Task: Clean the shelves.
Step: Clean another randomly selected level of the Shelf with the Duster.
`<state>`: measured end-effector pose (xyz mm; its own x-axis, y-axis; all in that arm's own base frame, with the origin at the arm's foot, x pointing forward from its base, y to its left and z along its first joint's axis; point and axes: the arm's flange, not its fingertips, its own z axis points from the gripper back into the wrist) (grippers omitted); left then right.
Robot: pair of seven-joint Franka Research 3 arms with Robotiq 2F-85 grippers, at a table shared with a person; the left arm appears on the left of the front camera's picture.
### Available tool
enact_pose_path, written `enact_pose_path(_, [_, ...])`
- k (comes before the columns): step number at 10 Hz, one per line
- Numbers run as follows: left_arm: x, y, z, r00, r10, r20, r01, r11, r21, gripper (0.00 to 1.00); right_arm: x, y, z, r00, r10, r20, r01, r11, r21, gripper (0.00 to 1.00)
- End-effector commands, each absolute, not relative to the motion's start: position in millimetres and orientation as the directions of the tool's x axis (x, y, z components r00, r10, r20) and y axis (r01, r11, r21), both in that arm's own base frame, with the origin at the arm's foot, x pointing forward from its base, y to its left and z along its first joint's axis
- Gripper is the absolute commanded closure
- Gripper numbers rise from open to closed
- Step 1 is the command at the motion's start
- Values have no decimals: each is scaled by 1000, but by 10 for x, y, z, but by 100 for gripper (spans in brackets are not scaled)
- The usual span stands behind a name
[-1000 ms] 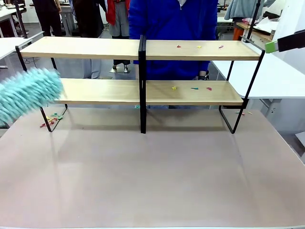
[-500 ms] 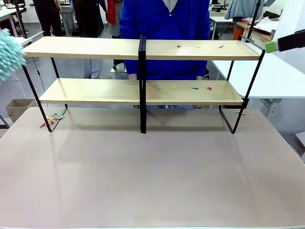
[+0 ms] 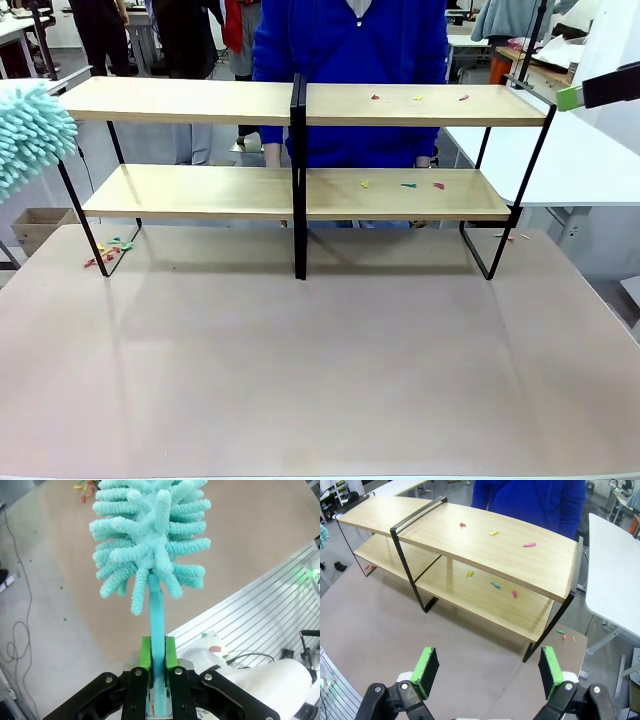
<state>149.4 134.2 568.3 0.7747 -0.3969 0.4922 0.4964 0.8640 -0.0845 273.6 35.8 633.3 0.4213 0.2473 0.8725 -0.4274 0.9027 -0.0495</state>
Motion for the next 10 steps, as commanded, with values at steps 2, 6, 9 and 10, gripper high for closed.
enact_pose_path(2, [1494,1342,5683,775,-397,492,496,864,-84,88,2737,359,6337,421,244,874,-432,901,-44,0])
enact_pose_path(6, [2311,-646,7197,690,-593,415,669,742,-52,88,2737,359,6337,421,244,874,-432,901,-44,0])
enact_pose_path(9, [2755,-1800,7807,722,-558,410,592,804,51,88,2737,359,6337,421,244,874,-432,901,-44,0])
enact_pose_path(10, [2849,-2092,7920,719,-537,442,579,814,47,88,2737,359,6337,421,244,874,-432,901,-44,0])
